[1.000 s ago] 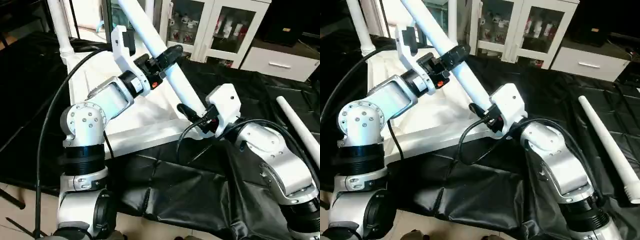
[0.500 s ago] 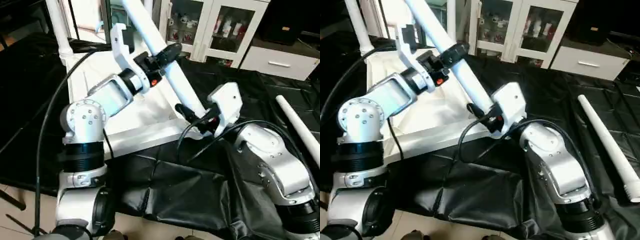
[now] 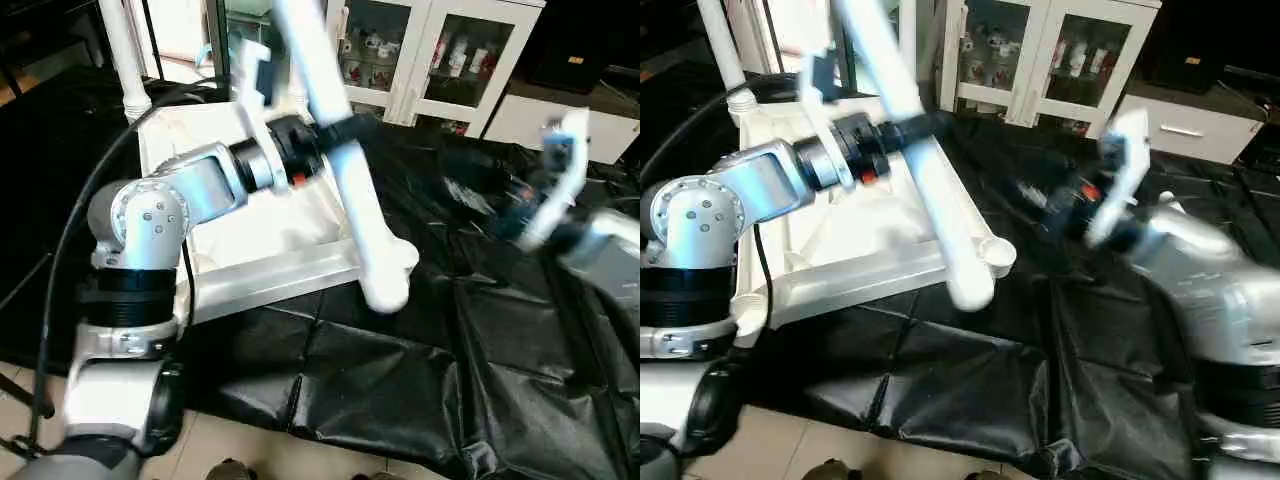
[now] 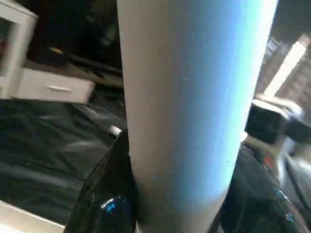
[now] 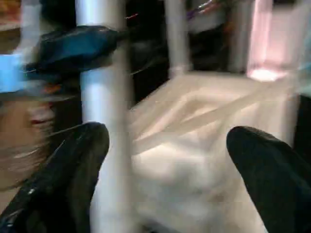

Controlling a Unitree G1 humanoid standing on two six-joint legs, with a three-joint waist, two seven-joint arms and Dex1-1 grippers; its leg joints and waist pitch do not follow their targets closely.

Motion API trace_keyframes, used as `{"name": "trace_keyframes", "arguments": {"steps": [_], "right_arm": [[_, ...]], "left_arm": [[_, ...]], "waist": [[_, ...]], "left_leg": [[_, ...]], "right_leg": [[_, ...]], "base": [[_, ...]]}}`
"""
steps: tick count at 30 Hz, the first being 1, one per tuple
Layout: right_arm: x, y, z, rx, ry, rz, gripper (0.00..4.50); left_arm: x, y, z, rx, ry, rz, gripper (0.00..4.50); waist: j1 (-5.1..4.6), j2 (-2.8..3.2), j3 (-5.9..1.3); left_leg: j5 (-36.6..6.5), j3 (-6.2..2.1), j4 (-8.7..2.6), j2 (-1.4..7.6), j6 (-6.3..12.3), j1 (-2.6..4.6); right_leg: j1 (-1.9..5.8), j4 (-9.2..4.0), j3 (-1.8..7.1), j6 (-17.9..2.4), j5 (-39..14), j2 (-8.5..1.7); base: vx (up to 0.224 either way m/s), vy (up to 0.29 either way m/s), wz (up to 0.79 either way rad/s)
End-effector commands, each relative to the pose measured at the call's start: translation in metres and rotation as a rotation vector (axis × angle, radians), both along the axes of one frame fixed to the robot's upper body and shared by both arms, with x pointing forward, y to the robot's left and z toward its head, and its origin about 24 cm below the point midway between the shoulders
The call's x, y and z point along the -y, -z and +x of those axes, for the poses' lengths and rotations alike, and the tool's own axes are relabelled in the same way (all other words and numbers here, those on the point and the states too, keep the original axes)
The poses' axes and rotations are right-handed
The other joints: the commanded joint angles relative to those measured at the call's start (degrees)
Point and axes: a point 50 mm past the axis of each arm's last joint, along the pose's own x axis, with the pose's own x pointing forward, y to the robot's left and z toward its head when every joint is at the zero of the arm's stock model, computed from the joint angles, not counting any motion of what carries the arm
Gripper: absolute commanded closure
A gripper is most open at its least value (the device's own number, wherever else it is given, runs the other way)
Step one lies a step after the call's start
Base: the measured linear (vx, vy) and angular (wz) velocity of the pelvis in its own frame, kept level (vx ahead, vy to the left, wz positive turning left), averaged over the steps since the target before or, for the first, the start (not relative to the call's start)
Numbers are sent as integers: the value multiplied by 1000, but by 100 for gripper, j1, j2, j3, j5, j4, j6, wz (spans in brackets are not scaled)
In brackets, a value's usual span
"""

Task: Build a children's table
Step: Pick table leg

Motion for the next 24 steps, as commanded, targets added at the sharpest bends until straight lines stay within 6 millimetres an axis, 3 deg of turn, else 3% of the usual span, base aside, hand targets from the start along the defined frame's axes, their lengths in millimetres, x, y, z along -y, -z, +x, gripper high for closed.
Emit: {"name": "trace_keyframes", "arguments": {"steps": [1,5,6,11,24], "right_arm": [[-2,-1,-7,-44,-124,15,14],[-1,14,-11,-103,-182,-97,14],[-2,16,-13,-112,-198,-116,14],[-10,21,-13,-132,-219,-157,14],[-32,31,-20,-150,-328,-152,14]], "left_arm": [[11,-16,-7,72,97,13,273],[13,-21,-9,110,147,13,273],[13,-22,-10,116,162,13,273],[15,-22,-19,181,266,41,273],[25,-17,-25,227,365,119,273]], "waist": [[35,69,-490],[46,47,-483],[41,29,-479],[51,49,-479],[110,56,-484]], "left_leg": [[-872,5,-418,75,40,84],[-785,11,-405,87,17,80],[-807,12,-409,88,18,71],[-895,3,-420,104,-55,92],[-916,2,-425,116,-123,98]], "right_leg": [[402,-326,82,-1160,-994,-195],[400,-335,81,-1267,-1109,-219],[403,-344,82,-1254,-1198,-220],[370,-356,82,-1176,-1475,-230],[365,-323,86,-1188,-1293,-225]], "base": [[0,0,0],[0,0,0],[0,0,0],[0,0,0],[0,0,0]]}}
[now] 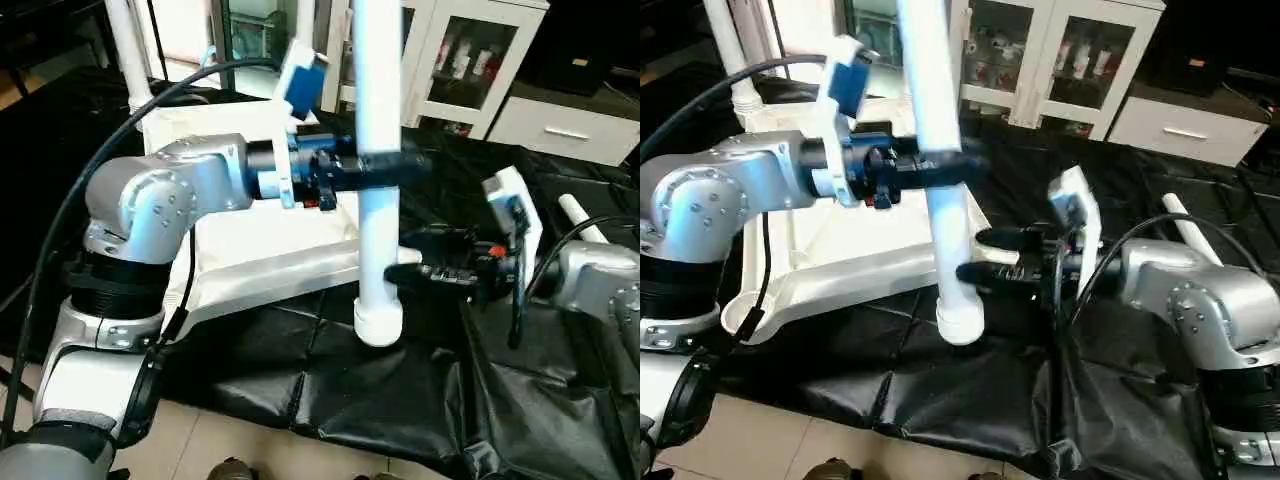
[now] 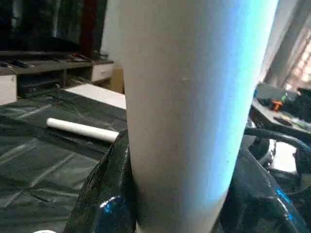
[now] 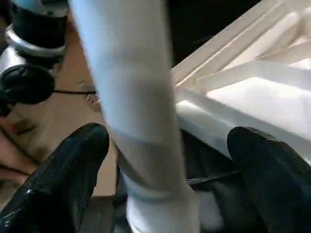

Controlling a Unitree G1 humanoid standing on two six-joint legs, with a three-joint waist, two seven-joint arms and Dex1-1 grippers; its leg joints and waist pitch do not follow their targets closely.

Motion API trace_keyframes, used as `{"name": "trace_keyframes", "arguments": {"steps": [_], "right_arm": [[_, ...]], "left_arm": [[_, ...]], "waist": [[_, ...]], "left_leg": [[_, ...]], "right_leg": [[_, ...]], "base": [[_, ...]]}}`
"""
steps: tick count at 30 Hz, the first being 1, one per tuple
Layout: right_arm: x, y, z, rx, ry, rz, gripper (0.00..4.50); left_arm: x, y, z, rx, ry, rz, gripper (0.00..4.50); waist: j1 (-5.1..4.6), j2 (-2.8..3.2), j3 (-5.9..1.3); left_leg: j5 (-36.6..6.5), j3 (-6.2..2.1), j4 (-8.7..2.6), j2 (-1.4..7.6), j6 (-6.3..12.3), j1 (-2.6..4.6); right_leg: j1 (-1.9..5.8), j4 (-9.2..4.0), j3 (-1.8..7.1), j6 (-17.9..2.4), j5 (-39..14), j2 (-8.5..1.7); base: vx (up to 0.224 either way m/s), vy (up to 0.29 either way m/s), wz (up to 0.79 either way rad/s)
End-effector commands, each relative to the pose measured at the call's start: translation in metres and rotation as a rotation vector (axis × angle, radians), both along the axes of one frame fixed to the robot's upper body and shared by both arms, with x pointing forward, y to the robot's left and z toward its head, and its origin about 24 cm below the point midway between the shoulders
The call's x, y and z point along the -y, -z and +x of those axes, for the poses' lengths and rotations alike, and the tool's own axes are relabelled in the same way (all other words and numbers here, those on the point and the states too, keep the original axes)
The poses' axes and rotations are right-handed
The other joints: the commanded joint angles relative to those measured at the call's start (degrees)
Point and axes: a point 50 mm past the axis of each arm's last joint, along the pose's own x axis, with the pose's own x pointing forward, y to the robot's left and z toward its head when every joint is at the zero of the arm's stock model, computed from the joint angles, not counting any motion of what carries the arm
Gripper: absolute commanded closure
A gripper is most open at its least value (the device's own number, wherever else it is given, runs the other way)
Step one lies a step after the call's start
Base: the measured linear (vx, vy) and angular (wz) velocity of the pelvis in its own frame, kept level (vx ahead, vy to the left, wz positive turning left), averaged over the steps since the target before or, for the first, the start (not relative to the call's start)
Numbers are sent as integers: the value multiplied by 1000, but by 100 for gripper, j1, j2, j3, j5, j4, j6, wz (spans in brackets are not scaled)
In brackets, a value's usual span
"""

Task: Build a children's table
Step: Pick table leg

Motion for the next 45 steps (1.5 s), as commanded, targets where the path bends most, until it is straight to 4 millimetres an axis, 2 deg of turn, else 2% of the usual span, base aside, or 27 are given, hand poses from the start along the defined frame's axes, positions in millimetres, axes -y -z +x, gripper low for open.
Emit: {"name": "trace_keyframes", "arguments": {"steps": [1,5,11,26,29,35,45], "right_arm": [[-3,-3,-3,18,-25,-16,14],[-10,0,-10,27,-82,-11,14],[-11,13,-10,49,-64,-99,14],[-21,22,-11,53,-53,-71,14],[-22,23,-11,53,-57,-74,53],[-22,25,-10,55,-60,-80,92],[-23,26,-11,51,-67,-77,183]], "left_arm": [[4,-6,-3,41,20,1,273],[3,-5,-1,41,25,4,273],[3,-5,-2,48,37,6,273],[10,-4,-8,46,91,7,273],[11,-3,-9,45,99,8,273],[12,-3,-9,46,100,3,273],[13,-4,-10,50,113,-1,273]], "waist": [[11,51,-480],[19,55,-472],[4,59,-464],[2,75,-475],[4,77,-473],[3,77,-470],[3,77,-472]], "left_leg": [[-894,-1,-437,113,-123,93],[-949,2,-441,109,-129,93],[-1092,-8,-451,106,-219,91],[-1075,-10,-450,105,-175,93],[-1092,-11,-453,112,-193,99],[-1103,-10,-452,106,-187,95],[-1082,-11,-452,108,-171,94]], "right_leg": [[368,-323,86,-1176,-1275,-225],[365,-339,87,-1160,-1359,-224],[350,-363,88,-1060,-1622,-227],[356,-344,86,-1142,-1435,-223],[354,-347,88,-1136,-1448,-226],[355,-352,89,-1110,-1497,-223],[357,-346,88,-1129,-1447,-223]], "base": [[0,0,0],[0,0,0],[0,0,0],[0,0,0],[0,0,0],[0,0,0],[0,0,0]]}}
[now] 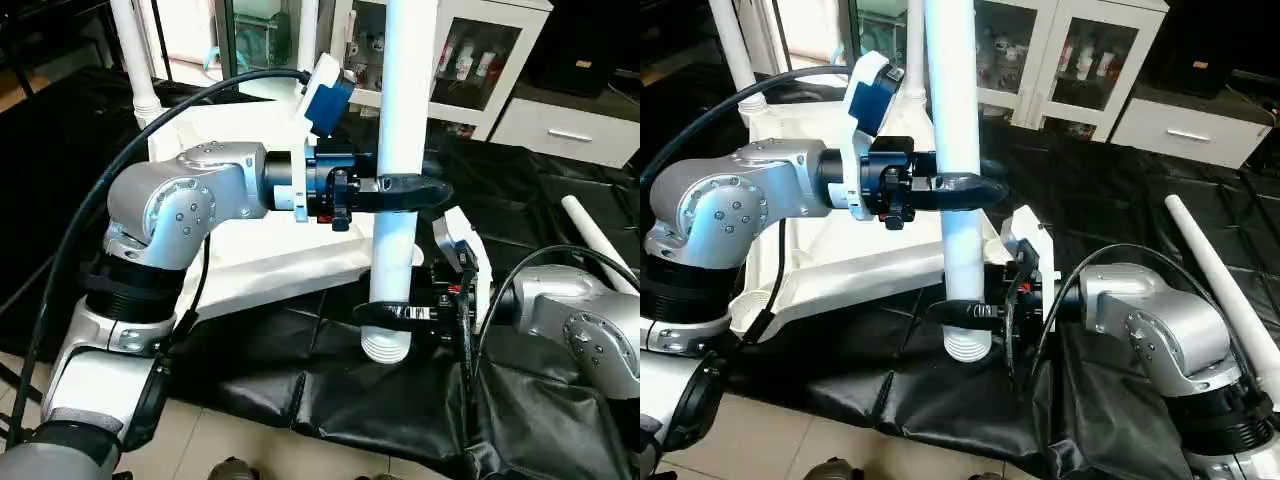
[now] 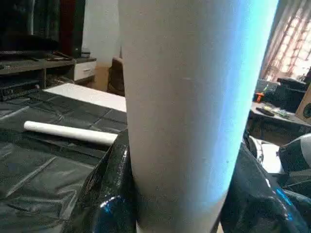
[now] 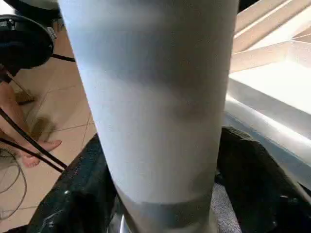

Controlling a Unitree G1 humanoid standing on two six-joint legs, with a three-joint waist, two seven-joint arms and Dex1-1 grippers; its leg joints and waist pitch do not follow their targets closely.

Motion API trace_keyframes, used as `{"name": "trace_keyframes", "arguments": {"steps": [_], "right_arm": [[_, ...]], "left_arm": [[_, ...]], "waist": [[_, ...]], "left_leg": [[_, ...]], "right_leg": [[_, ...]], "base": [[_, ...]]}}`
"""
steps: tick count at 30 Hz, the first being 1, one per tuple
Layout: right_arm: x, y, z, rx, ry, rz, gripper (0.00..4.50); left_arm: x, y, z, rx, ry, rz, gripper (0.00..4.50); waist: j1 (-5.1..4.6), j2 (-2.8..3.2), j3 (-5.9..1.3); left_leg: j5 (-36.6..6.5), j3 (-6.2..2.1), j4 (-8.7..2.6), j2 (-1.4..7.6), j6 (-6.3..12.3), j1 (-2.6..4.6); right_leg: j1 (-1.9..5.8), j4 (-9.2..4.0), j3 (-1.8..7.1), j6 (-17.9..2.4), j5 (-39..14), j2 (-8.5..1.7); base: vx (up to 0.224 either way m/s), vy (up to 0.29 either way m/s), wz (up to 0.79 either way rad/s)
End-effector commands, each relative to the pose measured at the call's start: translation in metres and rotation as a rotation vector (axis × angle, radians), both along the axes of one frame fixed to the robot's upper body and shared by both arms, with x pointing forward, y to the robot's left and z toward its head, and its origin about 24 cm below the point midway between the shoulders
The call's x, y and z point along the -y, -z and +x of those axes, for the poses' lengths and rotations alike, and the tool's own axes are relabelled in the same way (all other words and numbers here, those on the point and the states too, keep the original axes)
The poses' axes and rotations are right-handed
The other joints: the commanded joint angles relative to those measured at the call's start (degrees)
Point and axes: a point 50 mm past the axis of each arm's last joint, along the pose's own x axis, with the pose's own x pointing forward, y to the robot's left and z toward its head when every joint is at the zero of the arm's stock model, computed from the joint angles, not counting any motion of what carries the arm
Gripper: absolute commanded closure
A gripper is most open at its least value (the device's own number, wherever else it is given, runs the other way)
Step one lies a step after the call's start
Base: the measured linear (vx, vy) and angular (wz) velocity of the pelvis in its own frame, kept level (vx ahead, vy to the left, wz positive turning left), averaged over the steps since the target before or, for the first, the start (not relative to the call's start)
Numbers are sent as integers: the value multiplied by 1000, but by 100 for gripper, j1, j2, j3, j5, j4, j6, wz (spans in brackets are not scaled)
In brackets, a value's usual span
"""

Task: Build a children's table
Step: Pick table leg

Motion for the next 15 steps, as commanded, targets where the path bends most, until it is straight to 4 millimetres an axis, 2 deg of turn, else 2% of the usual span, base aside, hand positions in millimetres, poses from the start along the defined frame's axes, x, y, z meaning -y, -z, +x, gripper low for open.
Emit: {"name": "trace_keyframes", "arguments": {"steps": [1,6,15], "right_arm": [[1,2,-1,4,-2,-4,191],[1,1,-1,4,-6,-1,237],[0,3,-1,6,-8,0,253]], "left_arm": [[5,-6,-4,36,31,-2,273],[5,-7,-4,37,33,-5,273],[3,-8,-4,38,23,-7,273]], "waist": [[0,74,-472],[-1,71,-465],[3,69,-472]], "left_leg": [[-1078,-10,-453,108,-166,94],[-1112,-9,-457,107,-166,92],[-1062,-7,-452,106,-156,94]], "right_leg": [[356,-349,87,-1129,-1433,-222],[355,-355,87,-1123,-1482,-221],[354,-348,89,-1131,-1424,-221]], "base": [[0,0,0],[0,0,0],[0,0,0]]}}
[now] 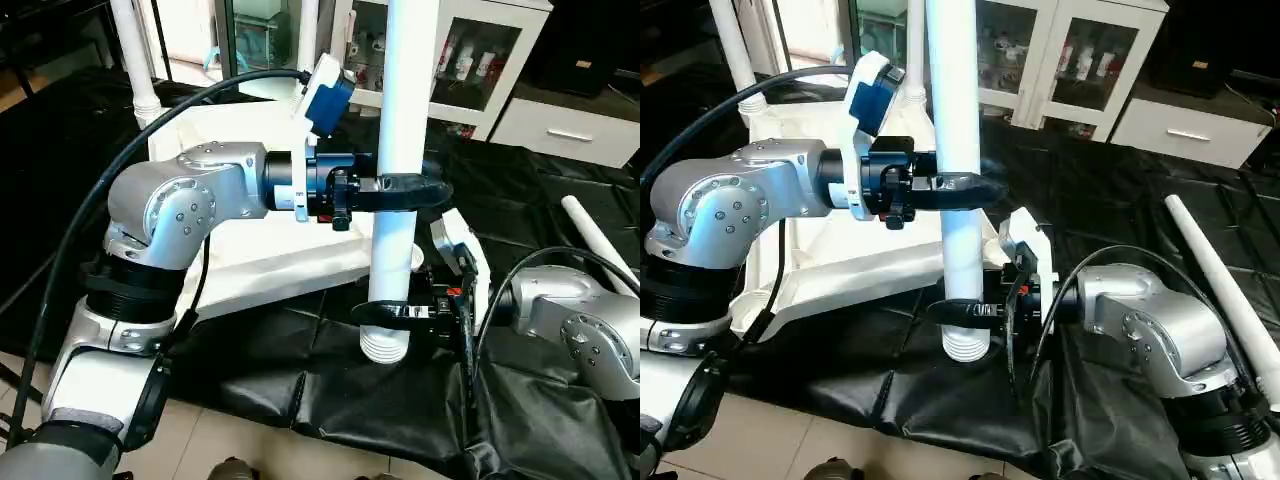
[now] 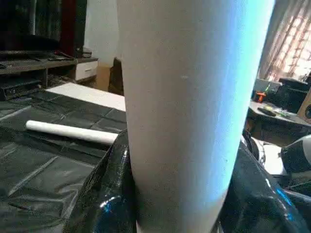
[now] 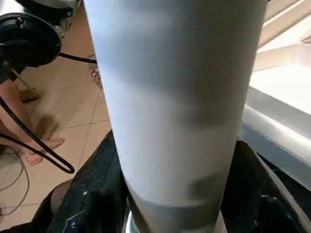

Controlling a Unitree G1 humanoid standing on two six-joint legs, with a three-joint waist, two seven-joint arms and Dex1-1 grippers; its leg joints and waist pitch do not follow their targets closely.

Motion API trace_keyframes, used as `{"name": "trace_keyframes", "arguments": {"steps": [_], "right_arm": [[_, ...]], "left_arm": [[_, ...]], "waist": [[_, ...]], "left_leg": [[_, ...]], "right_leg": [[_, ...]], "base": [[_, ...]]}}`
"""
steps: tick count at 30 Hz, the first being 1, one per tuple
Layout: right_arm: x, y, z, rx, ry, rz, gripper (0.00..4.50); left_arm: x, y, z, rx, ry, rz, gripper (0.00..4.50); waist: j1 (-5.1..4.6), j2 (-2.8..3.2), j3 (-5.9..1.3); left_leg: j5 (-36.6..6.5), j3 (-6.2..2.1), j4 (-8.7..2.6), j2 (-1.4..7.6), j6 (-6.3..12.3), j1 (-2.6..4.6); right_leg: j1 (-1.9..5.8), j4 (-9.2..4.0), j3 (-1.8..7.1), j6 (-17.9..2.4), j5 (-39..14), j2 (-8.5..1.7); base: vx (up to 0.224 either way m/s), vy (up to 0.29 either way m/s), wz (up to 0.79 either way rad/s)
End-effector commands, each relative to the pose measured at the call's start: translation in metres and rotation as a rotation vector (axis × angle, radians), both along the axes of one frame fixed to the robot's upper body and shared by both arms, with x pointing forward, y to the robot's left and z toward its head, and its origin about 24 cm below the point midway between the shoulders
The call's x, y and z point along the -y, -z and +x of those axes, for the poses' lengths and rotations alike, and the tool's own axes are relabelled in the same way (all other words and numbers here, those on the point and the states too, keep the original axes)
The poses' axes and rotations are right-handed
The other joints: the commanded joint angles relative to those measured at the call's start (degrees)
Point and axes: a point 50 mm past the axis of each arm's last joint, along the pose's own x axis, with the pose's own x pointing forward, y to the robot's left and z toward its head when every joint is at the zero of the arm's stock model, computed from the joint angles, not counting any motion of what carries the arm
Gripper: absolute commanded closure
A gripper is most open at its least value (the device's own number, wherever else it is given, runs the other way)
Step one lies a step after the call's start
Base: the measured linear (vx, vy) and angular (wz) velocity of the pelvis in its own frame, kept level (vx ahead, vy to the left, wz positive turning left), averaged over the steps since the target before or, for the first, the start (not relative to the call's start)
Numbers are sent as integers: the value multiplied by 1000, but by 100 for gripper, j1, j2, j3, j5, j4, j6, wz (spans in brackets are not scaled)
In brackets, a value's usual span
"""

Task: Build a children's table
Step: Pick table leg

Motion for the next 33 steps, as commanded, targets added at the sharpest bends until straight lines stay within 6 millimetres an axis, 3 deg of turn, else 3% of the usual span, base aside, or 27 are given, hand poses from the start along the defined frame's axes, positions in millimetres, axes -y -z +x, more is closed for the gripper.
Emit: {"name": "trace_keyframes", "arguments": {"steps": [1,4,5,6,9,10,14,16,24,25,29,31,33], "right_arm": [[2,2,0,-1,14,-7,253],[3,2,1,4,18,-7,254],[3,1,1,7,21,-7,254],[4,0,2,11,24,-6,254],[5,-1,3,18,29,-5,254],[6,-2,3,20,31,-3,256],[7,-4,5,31,47,13,257],[8,-5,6,35,54,19,257],[32,-32,17,47,199,220,257],[34,-34,16,51,209,229,257],[36,-37,13,55,198,249,259],[32,-38,7,50,156,257,259],[30,-38,5,46,148,257,261]], "left_arm": [[2,-8,-4,40,20,-7,273],[1,-8,-2,60,5,-4,273],[-1,-8,-2,51,1,-3,217],[-3,-8,-2,46,1,1,203],[-6,-9,-5,34,32,2,197],[-6,-10,-6,24,40,-6,167],[-7,-11,-8,3,59,-6,151],[-7,-11,-8,-1,59,-5,114],[-11,-9,-8,-40,49,2,64],[-12,-8,-5,-40,30,5,59],[-12,-6,9,-25,-93,14,22],[-14,-1,24,-16,-215,37,23],[-14,-2,26,-5,-231,36,23]], "waist": [[2,68,-471],[1,77,-469],[-3,80,-470],[-1,85,-471],[-5,88,-472],[-6,91,-469],[0,95,-472],[1,93,-472],[11,113,-473],[17,135,-470],[19,130,-473],[39,140,-471],[45,131,-482]], "left_leg": [[-1066,-8,-452,106,-157,90],[-1104,-12,-457,108,-165,97],[-1116,-9,-455,106,-167,96],[-1119,-11,-455,107,-171,100],[-1120,-11,-456,101,-179,100],[-1130,-10,-456,104,-180,102],[-1133,-10,-454,102,-198,100],[-1140,-13,-457,103,-192,98],[-1206,-15,-451,97,-168,109],[-1197,-16,-455,97,-178,110],[-1201,-13,-456,93,-187,102],[-1260,-4,-447,86,-154,115],[-1203,-19,-451,70,-133,81]], "right_leg": [[357,-348,88,-1132,-1433,-223],[353,-351,85,-1129,-1451,-220],[353,-354,87,-1126,-1454,-221],[352,-350,87,-1128,-1454,-222],[351,-344,86,-1118,-1447,-215],[347,-348,88,-1123,-1460,-215],[351,-335,84,-1185,-1380,-216],[354,-337,83,-1180,-1391,-218],[350,-347,80,-1160,-1481,-217],[341,-348,77,-1160,-1491,-215],[345,-358,73,-1166,-1491,-217],[331,-394,72,-1112,-1589,-208],[376,-393,69,-985,-1721,-222]], "base": [[0,0,0],[0,0,0],[0,0,0],[0,0,0],[0,0,0],[0,0,0],[0,0,0],[0,0,0],[0,0,0],[0,0,0],[0,0,0],[0,0,0],[0,0,0]]}}
